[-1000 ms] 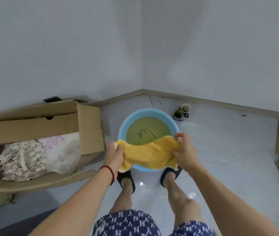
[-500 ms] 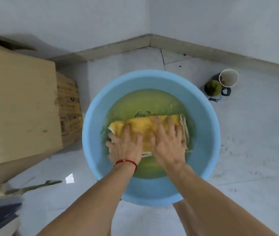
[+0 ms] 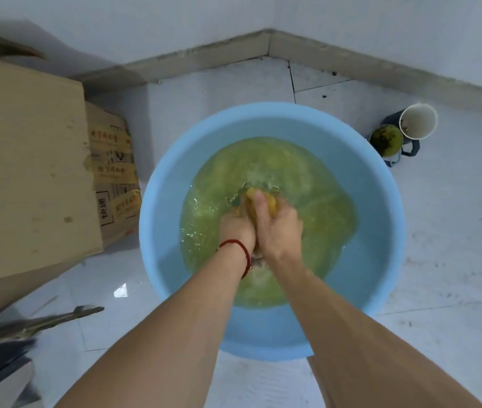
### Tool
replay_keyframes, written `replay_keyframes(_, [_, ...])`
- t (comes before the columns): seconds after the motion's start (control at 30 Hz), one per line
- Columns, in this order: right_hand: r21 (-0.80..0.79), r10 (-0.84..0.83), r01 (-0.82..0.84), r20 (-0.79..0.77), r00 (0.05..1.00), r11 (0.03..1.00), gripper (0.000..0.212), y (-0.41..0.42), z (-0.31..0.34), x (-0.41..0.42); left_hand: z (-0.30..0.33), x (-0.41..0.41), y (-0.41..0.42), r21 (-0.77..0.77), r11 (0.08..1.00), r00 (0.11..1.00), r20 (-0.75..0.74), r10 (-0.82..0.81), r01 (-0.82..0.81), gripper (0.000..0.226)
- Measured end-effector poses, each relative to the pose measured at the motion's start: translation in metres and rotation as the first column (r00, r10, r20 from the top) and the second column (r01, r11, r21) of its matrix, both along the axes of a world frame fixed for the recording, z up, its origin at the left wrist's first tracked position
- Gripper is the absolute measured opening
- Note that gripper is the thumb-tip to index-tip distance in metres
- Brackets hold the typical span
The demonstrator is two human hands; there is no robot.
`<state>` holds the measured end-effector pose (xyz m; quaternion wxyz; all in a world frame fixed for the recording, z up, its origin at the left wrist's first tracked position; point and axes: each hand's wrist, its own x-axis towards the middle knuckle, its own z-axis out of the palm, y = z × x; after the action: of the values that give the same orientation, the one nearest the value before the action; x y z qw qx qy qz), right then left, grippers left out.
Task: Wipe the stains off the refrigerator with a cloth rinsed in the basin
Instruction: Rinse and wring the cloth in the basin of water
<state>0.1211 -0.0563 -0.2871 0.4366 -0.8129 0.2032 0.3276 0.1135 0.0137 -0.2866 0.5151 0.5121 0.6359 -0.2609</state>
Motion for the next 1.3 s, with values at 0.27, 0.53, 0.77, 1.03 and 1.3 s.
replay_keyframes(0.27, [-0.719,0.771,-0.487,0.107,0.628,0.496,0.046,-0.036,-0.022,0.013,0.003,-0.026,0.002,0.372,0.927,0.999,-0.04,-0.02,0.033,0.038])
replay_keyframes(0.53, [0.132,-0.35,0.381,-0.207,0.913,0.915,0.036,0.013,0.001,-0.025,-0.033,-0.041,-0.012,-0.177,0.943,0.959,-0.045,0.278,-0.282,0.086])
replay_keyframes(0.77, [-0.254,0.53,-0.489,0.128,0.838,0.835,0.052,-0.012,-0.002,-0.006,0.003,-0.021,0.007,0.056,0.986,0.988,-0.037,-0.153,0.155,0.03])
replay_keyframes(1.03, [-0.521,0.514,-0.454,-0.033,0.857,0.723,0.051,-0.022,-0.015,0.003,-0.01,-0.031,0.016,0.136,0.99,0.999,-0.036,0.04,-0.035,0.058])
replay_keyframes(1.3, [0.15,-0.325,0.367,-0.244,0.914,0.918,0.079,0.025,0.013,-0.004,-0.013,-0.012,0.01,-0.251,0.96,0.992,-0.008,0.124,-0.122,0.065])
